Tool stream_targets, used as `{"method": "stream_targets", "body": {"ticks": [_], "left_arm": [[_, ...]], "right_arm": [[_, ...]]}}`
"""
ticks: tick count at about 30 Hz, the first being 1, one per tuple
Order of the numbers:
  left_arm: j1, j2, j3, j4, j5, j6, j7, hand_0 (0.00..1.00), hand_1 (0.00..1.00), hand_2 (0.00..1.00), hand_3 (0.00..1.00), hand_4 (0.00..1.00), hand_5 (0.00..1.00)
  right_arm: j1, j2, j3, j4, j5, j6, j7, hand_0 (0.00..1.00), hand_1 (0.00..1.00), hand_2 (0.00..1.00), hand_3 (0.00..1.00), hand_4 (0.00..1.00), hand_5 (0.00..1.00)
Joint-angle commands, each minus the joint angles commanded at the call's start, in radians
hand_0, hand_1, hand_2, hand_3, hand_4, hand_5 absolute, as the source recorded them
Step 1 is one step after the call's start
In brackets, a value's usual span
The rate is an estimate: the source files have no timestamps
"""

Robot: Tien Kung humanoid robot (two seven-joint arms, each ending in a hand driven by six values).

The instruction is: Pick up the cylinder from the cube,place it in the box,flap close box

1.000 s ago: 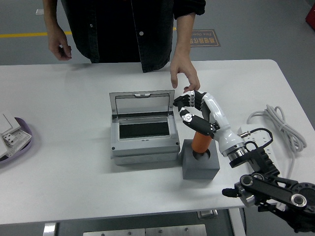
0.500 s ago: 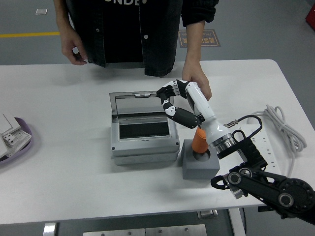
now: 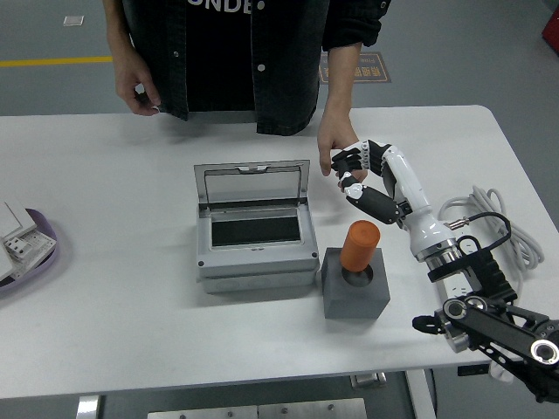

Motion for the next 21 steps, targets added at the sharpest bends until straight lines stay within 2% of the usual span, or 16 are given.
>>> {"method": "stream_targets", "body": {"ticks": [3, 4, 10, 11, 21], "left_arm": [[-0.001, -0.001, 0.001, 0.000, -0.001, 0.000, 0.000, 0.506, 0.548, 0.556, 0.589, 0.684, 0.141], [-0.001, -0.001, 0.002, 0.000, 0.000, 0.000, 0.000, 0.506, 0.548, 0.556, 0.588, 0.683, 0.143], [-0.003, 0.000, 0.001, 0.000, 0.004, 0.000, 0.000, 0.506, 0.548, 0.556, 0.588, 0.683, 0.143], [-0.003, 0.000, 0.002, 0.000, 0.004, 0.000, 0.000, 0.506, 0.548, 0.555, 0.588, 0.683, 0.143], [-0.002, -0.001, -0.001, 0.000, 0.010, 0.002, 0.003, 0.506, 0.547, 0.552, 0.586, 0.682, 0.142]], "right_arm": [[-0.024, -0.019, -0.005, -0.003, 0.031, 0.014, 0.020, 0.739, 0.624, 0.569, 0.546, 0.224, 0.002], [-0.030, -0.024, -0.010, -0.004, 0.040, 0.018, 0.025, 0.717, 0.653, 0.652, 0.658, 0.523, 0.002], [-0.049, -0.030, -0.035, -0.007, 0.045, 0.037, 0.030, 0.717, 0.653, 0.652, 0.658, 0.523, 0.002], [-0.052, -0.029, -0.038, -0.007, 0.039, 0.039, 0.027, 0.744, 0.657, 0.649, 0.670, 0.759, 0.110], [-0.066, -0.031, -0.066, -0.001, 0.024, 0.048, 0.022, 0.765, 0.664, 0.653, 0.682, 0.795, 0.132]]}}
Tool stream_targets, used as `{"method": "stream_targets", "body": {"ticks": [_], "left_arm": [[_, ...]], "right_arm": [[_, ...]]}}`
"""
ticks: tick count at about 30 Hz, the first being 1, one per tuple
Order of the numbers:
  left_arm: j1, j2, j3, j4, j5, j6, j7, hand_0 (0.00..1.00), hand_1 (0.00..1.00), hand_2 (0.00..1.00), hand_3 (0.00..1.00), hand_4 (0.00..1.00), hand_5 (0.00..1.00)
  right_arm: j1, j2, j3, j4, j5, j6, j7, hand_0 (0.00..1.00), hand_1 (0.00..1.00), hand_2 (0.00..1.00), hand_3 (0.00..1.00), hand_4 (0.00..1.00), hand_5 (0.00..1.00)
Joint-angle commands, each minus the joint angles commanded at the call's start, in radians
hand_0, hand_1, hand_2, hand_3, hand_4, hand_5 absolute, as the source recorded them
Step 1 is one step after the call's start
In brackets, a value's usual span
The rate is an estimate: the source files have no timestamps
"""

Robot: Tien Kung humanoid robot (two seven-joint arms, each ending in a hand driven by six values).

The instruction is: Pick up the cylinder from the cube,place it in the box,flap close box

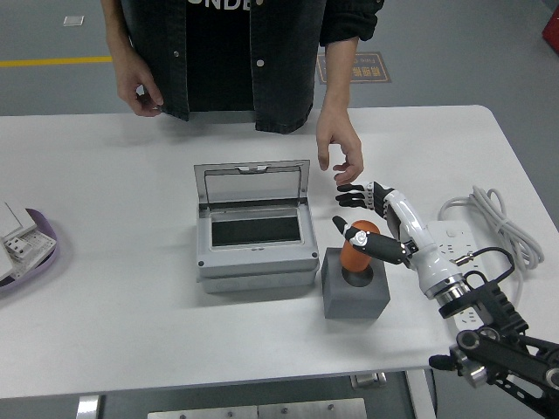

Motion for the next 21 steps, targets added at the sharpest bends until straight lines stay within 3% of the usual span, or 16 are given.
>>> {"method": "stream_targets", "body": {"ticks": [21], "left_arm": [[-0.004, -0.001, 0.012, -0.003, -0.002, 0.001, -0.005, 0.507, 0.545, 0.540, 0.583, 0.657, 0.122]], "right_arm": [[-0.002, 0.011, -0.043, -0.043, 0.050, 0.024, 0.022, 0.786, 0.668, 0.654, 0.701, 0.836, 0.195]]}}
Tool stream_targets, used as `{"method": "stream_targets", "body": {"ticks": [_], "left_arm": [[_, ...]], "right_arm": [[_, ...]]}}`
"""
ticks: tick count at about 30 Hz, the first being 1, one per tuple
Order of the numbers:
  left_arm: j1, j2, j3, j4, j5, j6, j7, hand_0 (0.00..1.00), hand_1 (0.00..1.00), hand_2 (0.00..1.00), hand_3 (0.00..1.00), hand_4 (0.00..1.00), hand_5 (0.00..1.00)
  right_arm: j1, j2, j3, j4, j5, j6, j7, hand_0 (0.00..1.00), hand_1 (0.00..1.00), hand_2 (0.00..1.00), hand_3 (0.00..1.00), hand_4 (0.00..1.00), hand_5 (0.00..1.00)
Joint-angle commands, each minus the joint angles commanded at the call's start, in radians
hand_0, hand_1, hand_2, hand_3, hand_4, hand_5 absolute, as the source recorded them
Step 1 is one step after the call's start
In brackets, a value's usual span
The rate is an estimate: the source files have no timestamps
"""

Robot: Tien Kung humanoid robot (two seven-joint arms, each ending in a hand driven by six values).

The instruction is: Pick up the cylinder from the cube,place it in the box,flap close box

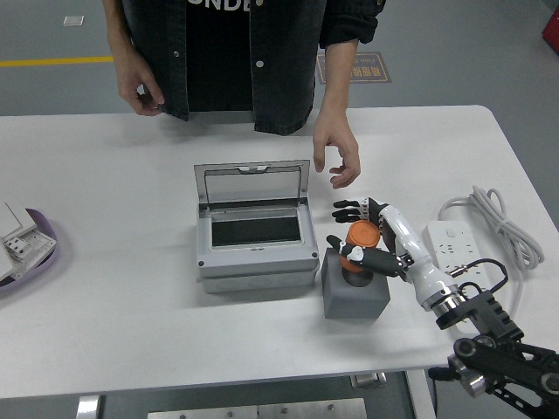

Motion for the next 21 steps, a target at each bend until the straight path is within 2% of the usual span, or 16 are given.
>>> {"method": "stream_targets", "body": {"ticks": [21], "left_arm": [[-0.005, 0.002, -0.003, -0.002, 0.015, 0.000, -0.003, 0.507, 0.544, 0.538, 0.584, 0.637, 0.099]], "right_arm": [[0.007, 0.001, -0.035, -0.020, 0.038, 0.023, 0.000, 0.782, 0.665, 0.649, 0.684, 0.825, 0.232]]}}
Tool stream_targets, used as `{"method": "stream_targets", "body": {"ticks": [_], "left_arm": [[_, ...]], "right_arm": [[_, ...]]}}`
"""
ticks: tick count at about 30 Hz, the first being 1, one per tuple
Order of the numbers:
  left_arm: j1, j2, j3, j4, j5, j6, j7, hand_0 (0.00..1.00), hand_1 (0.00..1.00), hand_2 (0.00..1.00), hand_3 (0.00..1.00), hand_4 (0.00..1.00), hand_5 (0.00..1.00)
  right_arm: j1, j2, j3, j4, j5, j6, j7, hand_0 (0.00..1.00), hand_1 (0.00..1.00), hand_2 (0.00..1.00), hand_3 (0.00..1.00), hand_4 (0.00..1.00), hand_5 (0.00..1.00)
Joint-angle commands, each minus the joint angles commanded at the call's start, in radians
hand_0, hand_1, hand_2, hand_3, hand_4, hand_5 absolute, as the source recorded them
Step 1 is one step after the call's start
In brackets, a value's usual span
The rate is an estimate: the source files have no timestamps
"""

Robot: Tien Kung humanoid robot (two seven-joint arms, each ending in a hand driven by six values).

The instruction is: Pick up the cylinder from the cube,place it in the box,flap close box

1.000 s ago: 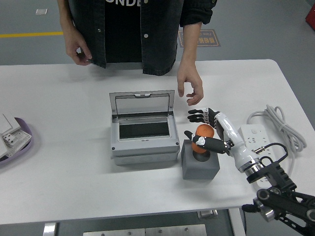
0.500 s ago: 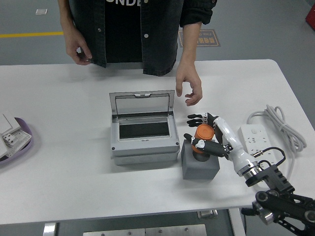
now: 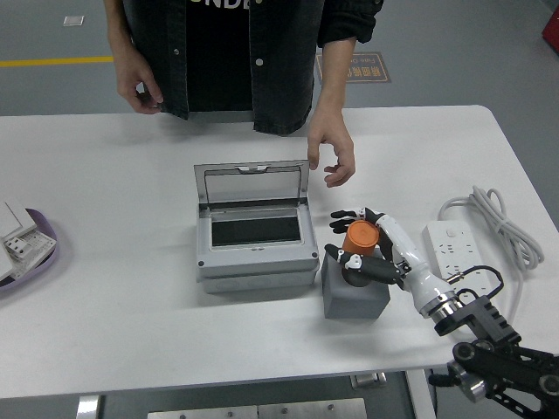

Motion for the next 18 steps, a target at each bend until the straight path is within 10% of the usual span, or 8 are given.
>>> {"method": "stream_targets", "body": {"ticks": [1, 2, 13, 14, 18], "left_arm": [[0.000, 0.000, 0.000, 0.000, 0.000, 0.000, 0.000, 0.507, 0.544, 0.538, 0.584, 0.637, 0.099], [0.000, 0.000, 0.000, 0.000, 0.000, 0.000, 0.000, 0.508, 0.545, 0.542, 0.585, 0.628, 0.097], [-0.001, -0.001, 0.016, -0.001, -0.020, 0.003, -0.009, 0.508, 0.544, 0.543, 0.588, 0.628, 0.096], [-0.001, -0.001, 0.018, -0.001, -0.022, 0.004, -0.011, 0.508, 0.546, 0.542, 0.589, 0.631, 0.099], [0.000, -0.001, 0.022, -0.001, -0.029, 0.005, -0.014, 0.508, 0.546, 0.542, 0.589, 0.631, 0.099]], "right_arm": [[0.000, 0.000, 0.000, -0.001, 0.001, 0.001, 0.000, 0.782, 0.665, 0.649, 0.684, 0.825, 0.232], [0.000, 0.001, 0.000, -0.001, 0.002, 0.002, 0.000, 0.771, 0.666, 0.649, 0.665, 0.599, 0.098], [-0.003, 0.004, 0.005, -0.004, 0.025, -0.009, 0.010, 0.762, 0.659, 0.649, 0.658, 0.528, 0.092], [-0.003, 0.004, 0.005, -0.004, 0.024, -0.010, 0.009, 0.753, 0.674, 0.638, 0.651, 0.270, 0.002], [-0.002, 0.005, 0.005, 0.000, 0.017, -0.021, 0.003, 0.753, 0.674, 0.638, 0.651, 0.270, 0.002]]}}
